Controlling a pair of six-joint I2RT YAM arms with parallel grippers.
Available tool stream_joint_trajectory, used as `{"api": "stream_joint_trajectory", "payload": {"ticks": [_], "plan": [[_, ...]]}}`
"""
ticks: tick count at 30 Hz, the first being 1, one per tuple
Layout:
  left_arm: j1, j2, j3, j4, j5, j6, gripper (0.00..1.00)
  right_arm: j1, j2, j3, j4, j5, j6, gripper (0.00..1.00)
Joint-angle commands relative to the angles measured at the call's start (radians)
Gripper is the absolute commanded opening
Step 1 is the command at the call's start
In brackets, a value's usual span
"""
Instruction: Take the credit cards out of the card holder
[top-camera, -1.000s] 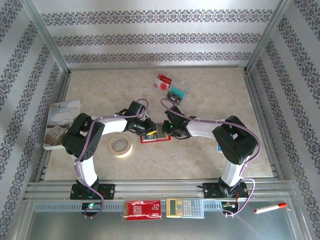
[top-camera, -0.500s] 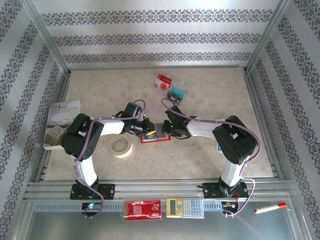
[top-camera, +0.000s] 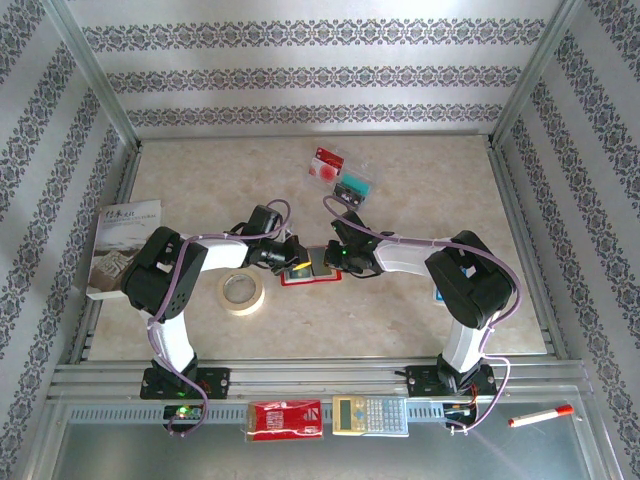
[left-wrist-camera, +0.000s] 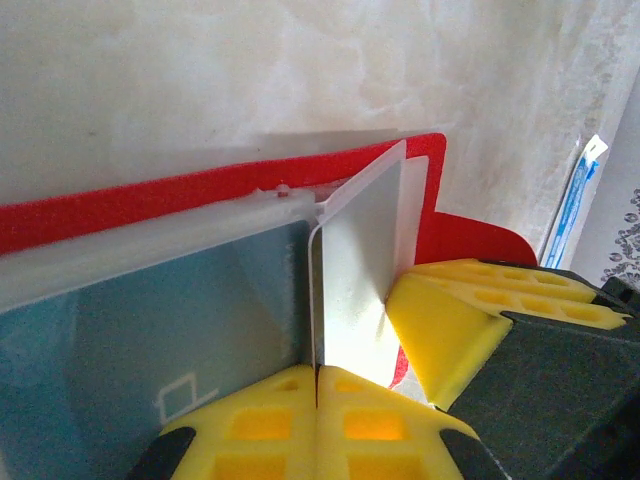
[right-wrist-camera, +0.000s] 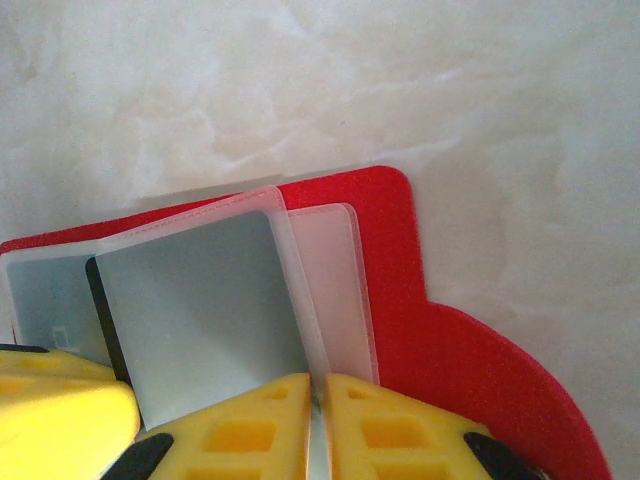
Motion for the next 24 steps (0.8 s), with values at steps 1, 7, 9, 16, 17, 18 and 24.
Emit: {"api": "stream_joint_trajectory", "payload": {"ticks": [1,7,9,16,17,18,24], "plan": [[0.028,-0.033,0.000,-0.056,-0.012,0.046,0.00,-0.010,0.038,-0.028,-0.051,0.012,0.012,0.15],[0.061,-0.097,-0.008,-0.164,-0.017,0.117,0.00,-0.020,0.024,-0.034,-0.046,0.010,0.012,0.15],[0.067,-0.101,-0.008,-0.183,-0.022,0.130,0.00,-0.021,0.011,-0.031,-0.034,-0.001,0.007,0.15],[0.069,-0.081,-0.005,-0.179,-0.025,0.123,0.00,-0.013,-0.097,0.000,0.012,-0.064,-0.052,0.16],[0.069,-0.080,-0.005,-0.176,-0.025,0.121,0.00,-0.008,-0.106,0.011,0.009,-0.070,-0.064,0.17],[0.069,-0.078,-0.005,-0.175,-0.025,0.121,0.00,-0.003,-0.107,0.022,0.001,-0.073,-0.073,0.17],[0.069,-0.076,-0.006,-0.167,-0.027,0.117,0.00,0.034,-0.015,0.071,-0.039,-0.063,-0.072,0.24]]}}
